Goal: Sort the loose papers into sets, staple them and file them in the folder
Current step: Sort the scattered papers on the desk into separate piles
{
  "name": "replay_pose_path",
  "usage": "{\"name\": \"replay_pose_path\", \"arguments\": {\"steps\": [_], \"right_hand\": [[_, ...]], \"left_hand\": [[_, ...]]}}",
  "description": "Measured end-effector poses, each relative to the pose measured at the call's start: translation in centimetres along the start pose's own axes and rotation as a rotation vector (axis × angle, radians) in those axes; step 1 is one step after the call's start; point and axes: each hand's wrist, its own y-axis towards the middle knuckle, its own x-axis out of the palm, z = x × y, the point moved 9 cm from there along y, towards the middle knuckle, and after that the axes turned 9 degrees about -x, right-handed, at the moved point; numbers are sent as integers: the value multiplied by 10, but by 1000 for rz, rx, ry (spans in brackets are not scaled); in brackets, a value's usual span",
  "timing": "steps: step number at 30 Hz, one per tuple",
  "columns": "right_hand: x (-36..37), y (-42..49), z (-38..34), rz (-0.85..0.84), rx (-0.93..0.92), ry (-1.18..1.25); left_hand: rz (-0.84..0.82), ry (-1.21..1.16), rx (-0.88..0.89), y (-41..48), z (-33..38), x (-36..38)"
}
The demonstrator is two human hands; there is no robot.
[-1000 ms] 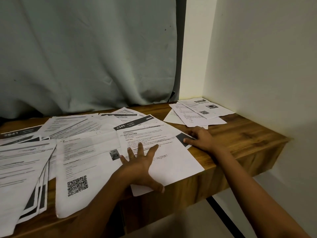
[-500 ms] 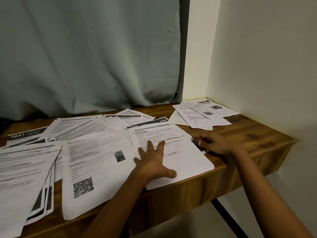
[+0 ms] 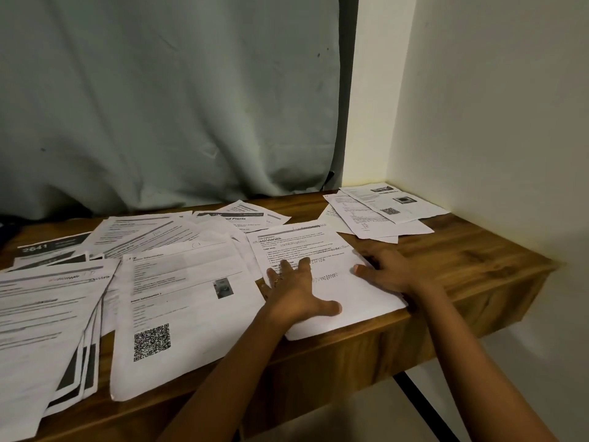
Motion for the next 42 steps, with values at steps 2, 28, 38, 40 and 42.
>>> {"name": "replay_pose_path", "arguments": {"steps": [2,28,38,40,42], "right_hand": [[2,3,5,9,6,-45],[-34,59,88,117,166,-244],[-57,77,132,167,238,-334],[-47,77,139,45,268,-336],[-49,72,128,59,257,-271]], "left_hand": [[4,-3,1,1,3,-1],[158,144,242,80,61,21],[195,254,190,90,63,33],[192,264,187,91,61,34],[188,261,187,91,61,34]]}}
